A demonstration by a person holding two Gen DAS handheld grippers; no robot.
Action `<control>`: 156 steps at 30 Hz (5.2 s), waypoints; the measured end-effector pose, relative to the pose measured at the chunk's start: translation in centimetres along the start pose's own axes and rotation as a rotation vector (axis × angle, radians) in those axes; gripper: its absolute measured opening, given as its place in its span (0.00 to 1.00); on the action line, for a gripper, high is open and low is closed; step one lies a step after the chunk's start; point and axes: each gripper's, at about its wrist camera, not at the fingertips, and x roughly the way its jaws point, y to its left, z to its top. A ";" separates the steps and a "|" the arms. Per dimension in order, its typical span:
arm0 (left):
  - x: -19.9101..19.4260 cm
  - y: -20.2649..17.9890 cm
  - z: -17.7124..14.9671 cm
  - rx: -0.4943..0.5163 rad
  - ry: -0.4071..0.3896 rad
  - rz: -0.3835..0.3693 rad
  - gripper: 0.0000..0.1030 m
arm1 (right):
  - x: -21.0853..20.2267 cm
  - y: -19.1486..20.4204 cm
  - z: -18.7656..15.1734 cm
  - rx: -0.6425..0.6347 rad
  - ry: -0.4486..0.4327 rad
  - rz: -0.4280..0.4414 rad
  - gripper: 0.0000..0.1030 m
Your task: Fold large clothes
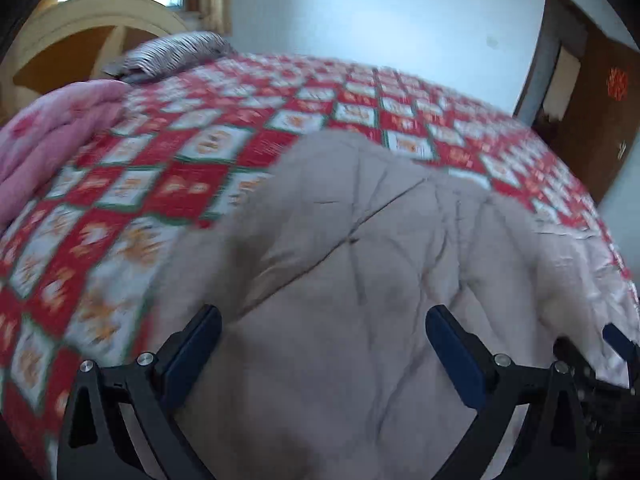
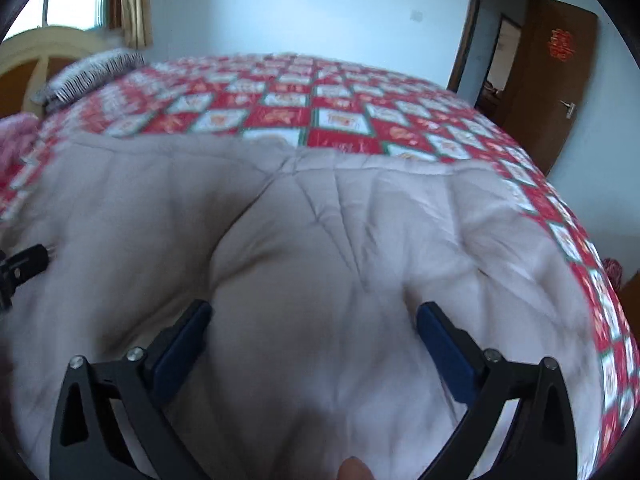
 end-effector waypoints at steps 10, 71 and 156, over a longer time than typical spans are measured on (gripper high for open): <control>-2.1 5.6 -9.6 -0.273 -0.012 0.109 0.99 | -2.4 2.8 -6.7 -0.122 -0.024 -0.048 1.00; -10.6 -23.9 -12.7 0.769 -0.343 -0.211 0.66 | -5.2 -22.9 -14.2 0.319 0.149 -0.209 1.00; 4.2 -14.6 1.5 0.158 -0.110 -0.030 0.99 | 1.7 -8.8 -0.1 0.336 0.025 0.141 0.64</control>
